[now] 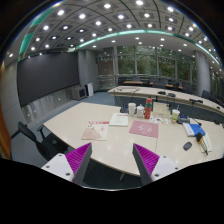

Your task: Arrange mouse

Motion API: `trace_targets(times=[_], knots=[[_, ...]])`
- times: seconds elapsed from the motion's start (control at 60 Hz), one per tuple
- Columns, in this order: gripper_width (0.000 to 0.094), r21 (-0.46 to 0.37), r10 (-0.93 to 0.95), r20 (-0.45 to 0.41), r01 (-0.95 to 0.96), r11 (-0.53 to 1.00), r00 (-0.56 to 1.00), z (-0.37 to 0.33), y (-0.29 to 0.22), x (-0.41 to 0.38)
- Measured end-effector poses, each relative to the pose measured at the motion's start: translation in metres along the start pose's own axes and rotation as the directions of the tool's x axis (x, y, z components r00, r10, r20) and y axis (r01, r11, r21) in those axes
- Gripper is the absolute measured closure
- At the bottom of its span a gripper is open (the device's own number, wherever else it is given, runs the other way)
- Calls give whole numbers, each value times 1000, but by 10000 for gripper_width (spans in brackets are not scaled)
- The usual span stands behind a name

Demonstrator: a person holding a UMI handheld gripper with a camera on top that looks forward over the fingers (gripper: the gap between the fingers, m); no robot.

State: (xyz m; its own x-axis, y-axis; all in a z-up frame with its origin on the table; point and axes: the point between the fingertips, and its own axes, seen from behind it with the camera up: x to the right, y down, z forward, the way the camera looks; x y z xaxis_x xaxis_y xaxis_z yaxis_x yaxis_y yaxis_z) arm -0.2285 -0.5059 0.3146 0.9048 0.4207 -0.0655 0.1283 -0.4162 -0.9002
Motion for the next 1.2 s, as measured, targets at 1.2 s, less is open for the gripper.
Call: trace_targets(times=[1.2], knots=[[101,-130,176,-411,-249,960,894,253,193,594]])
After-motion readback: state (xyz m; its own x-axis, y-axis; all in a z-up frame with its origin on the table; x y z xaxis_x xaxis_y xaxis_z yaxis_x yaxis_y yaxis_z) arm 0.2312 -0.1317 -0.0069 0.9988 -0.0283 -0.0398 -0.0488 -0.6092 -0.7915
